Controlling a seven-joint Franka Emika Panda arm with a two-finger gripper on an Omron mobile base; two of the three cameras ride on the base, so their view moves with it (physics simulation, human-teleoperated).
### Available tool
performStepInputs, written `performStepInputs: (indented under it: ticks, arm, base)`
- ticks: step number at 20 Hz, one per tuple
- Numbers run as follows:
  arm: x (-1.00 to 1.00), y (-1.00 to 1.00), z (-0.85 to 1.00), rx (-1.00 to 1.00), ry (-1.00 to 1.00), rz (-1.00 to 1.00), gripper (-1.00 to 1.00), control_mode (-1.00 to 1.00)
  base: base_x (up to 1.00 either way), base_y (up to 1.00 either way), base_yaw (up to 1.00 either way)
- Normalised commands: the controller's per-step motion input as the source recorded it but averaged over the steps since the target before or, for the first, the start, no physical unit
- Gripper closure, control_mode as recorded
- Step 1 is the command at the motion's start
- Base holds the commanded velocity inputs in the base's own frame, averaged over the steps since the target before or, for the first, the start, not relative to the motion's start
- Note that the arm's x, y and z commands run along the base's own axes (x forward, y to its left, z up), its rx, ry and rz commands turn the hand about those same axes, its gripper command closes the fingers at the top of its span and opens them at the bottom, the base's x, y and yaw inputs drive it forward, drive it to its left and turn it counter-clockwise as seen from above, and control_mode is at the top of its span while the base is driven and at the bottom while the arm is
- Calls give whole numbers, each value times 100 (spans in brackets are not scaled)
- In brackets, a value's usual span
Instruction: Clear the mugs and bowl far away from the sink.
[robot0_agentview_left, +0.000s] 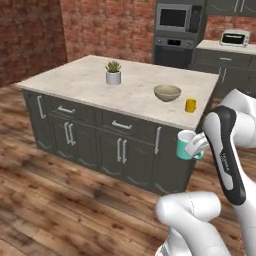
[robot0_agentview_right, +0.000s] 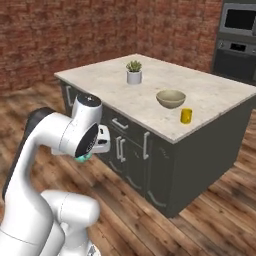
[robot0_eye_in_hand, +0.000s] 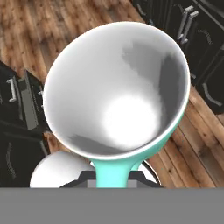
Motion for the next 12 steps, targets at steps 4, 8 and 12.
performStepInputs:
  ticks: [4, 8, 12]
  arm:
    - [0, 0, 0, 0, 0, 0, 100, 100]
    - [0, 0, 0, 0, 0, 0, 100, 100]
    - [0, 0, 0, 0, 0, 0, 100, 100]
  base:
    - [100, 83, -20]
    - [100, 34, -40]
    - [100, 23, -52]
